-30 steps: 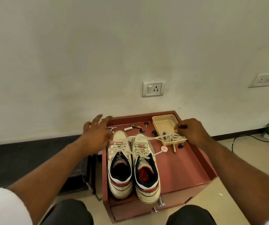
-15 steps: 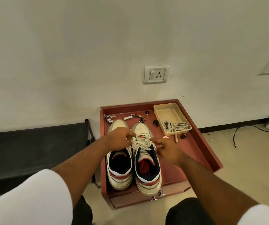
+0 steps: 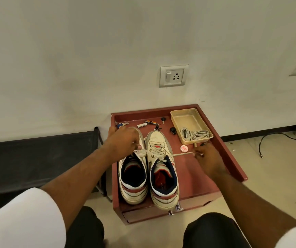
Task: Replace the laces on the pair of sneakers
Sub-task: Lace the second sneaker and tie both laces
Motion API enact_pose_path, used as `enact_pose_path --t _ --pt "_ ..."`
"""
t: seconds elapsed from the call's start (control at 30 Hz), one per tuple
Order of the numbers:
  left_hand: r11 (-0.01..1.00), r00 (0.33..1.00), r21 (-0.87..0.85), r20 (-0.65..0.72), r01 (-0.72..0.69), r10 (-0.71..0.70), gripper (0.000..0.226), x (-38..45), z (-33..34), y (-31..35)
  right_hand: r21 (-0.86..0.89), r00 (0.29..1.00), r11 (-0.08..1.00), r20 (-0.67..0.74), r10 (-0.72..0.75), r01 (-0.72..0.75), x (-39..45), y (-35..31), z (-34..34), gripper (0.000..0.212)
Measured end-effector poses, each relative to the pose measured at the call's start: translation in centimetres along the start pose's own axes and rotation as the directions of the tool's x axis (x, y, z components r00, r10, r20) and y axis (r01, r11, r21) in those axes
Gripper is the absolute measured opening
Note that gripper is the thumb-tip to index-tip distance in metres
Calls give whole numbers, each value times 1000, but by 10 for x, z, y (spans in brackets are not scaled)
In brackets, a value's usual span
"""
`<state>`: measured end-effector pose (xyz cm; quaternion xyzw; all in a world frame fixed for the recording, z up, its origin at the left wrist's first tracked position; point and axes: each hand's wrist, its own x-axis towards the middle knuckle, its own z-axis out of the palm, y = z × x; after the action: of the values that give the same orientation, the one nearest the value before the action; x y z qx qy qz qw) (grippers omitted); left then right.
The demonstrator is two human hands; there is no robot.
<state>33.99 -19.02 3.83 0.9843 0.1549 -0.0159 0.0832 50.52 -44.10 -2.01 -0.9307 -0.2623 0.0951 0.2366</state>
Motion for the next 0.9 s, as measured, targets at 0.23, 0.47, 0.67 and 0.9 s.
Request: enact_pose_path --t 0.23,0.47,0.67,0.9 --pt "986 983 -60 -84 157 -162 27 -13 5 43 345 969 917 206 135 -201 -25 -43 8 29" --pt "580 818 -589 294 562 -495 39 -25 20 73 652 777 428 572 264 -626 -27 -80 19 30" --pt "439 770 -732 182 522 -612 41 -17 31 77 708 769 302 578 273 -639 -18 -92 16 16" --pt "400 729 -780 103 481 -676 26 -16 32 80 864 795 -91 494 353 -496 -16 -93 23 26"
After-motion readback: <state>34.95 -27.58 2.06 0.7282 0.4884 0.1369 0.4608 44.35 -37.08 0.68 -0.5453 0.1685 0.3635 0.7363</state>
